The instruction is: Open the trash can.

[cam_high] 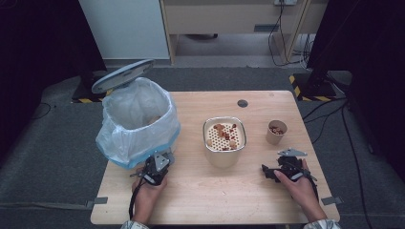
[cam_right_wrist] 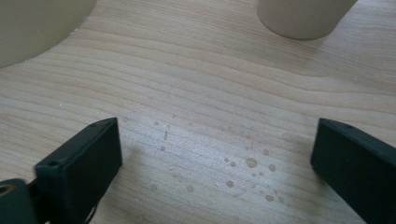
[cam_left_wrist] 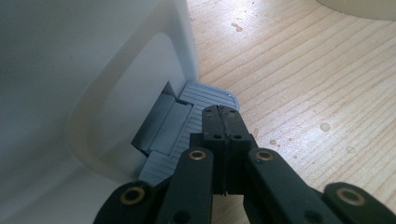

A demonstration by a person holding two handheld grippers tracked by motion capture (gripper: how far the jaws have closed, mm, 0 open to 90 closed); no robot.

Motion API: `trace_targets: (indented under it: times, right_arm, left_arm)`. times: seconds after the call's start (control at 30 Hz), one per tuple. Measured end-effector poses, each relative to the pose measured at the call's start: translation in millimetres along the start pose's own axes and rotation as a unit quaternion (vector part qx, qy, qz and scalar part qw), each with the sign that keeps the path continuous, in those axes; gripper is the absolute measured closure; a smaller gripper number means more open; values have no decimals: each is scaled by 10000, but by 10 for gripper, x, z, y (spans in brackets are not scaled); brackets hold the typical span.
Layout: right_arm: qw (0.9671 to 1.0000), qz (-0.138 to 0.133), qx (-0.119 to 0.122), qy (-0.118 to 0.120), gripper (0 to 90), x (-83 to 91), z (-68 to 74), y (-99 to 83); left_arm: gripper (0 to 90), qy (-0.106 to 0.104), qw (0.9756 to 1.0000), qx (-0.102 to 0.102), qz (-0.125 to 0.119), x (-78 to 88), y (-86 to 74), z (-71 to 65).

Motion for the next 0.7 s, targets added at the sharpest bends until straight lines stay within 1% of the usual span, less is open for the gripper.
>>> trace_targets:
  times: [0.07,0.13,0.23,0.33,0.47,0.57,0.67,0.7]
  right_arm:
    - [10000,41,-28,17,49,13,-14,15]
    - [10000,5,13,-30,50,25,-18,25]
    - [10000,-28,41,-33,50,42,-9,39]
    - [10000,-28,35,-15,49,45,-15,40]
    - [10000,-29,-1,-52,49,49,-19,40]
    - [10000,-12,20,-37,48,57,-22,36]
    - [10000,-61,-35,-34,46,79,-30,45]
    - [9999,-122,-74,-38,45,89,-40,55]
  left_arm:
    - [895,-6,10000,-1,-6,0,-1,1]
    - [895,-8,10000,7,-5,0,-1,1]
    - [895,-3,10000,-10,4,0,1,0]
    - [895,-19,10000,0,1,0,0,4]
    - [895,-28,10000,5,-1,-1,0,6]
    - [895,-32,10000,7,3,-1,1,7]
    - [895,-36,10000,12,3,-1,1,8]
    - [895,-36,10000,12,3,-2,2,8]
Point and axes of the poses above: each handheld gripper's, and its own axes: x roughly backward along the jaws, y roughly out of its top, z roughly to its left, the point moved 4 cm from there along -x, roughly forward along the jaws, and after that the axes turned 3 degrees about x, right-handed, at the moved point
